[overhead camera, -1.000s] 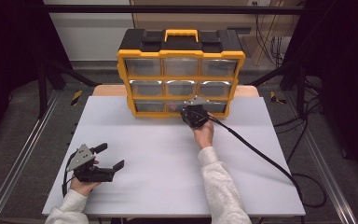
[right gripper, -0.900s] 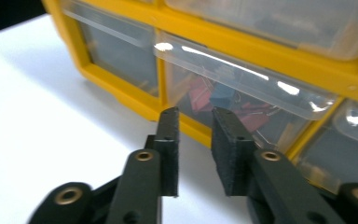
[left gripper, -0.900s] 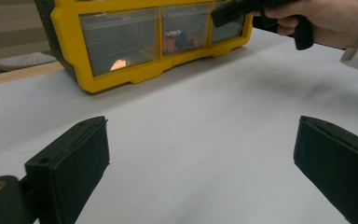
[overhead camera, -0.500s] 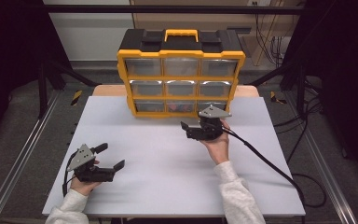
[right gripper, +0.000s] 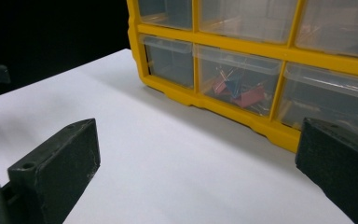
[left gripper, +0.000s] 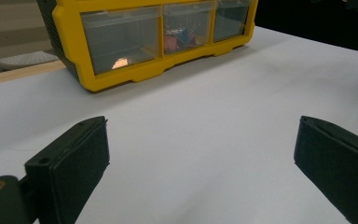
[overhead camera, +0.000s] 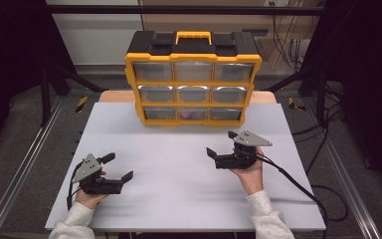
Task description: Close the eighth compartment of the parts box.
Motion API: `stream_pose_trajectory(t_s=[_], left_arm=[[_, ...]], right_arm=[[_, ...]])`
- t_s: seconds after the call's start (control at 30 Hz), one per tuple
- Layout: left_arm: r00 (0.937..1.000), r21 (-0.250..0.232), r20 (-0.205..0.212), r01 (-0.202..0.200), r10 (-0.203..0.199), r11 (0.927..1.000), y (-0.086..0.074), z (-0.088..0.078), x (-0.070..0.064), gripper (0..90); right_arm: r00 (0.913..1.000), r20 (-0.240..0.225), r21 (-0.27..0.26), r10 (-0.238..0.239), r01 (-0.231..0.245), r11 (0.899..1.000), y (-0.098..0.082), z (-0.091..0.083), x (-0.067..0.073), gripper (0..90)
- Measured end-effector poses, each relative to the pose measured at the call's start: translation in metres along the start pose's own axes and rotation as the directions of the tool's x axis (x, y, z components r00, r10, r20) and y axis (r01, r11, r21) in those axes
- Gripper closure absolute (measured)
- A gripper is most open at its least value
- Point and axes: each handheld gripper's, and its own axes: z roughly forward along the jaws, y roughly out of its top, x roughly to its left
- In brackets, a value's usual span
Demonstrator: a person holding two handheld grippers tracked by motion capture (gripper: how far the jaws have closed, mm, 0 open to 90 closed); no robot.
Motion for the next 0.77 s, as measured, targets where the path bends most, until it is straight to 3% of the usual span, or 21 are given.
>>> stream_pose_trajectory(t_s=[0.37,0.77], left_arm=[[1.0,0.005,-0.003,-0.003,0.003,1.0,0.0,0.0,0.0,2.7],[1.0,0.005,-0.001,-0.008,0.008,1.0,0.0,0.001,-0.002,2.7]], right_arm=[[1.0,0.002,-0.029,0.007,-0.007,1.0,-0.028,-0.034,-0.011,0.0],[0.9996,-0.003,-0.039,0.03,-0.03,0.999,-0.049,-0.058,-0.021,0.0]])
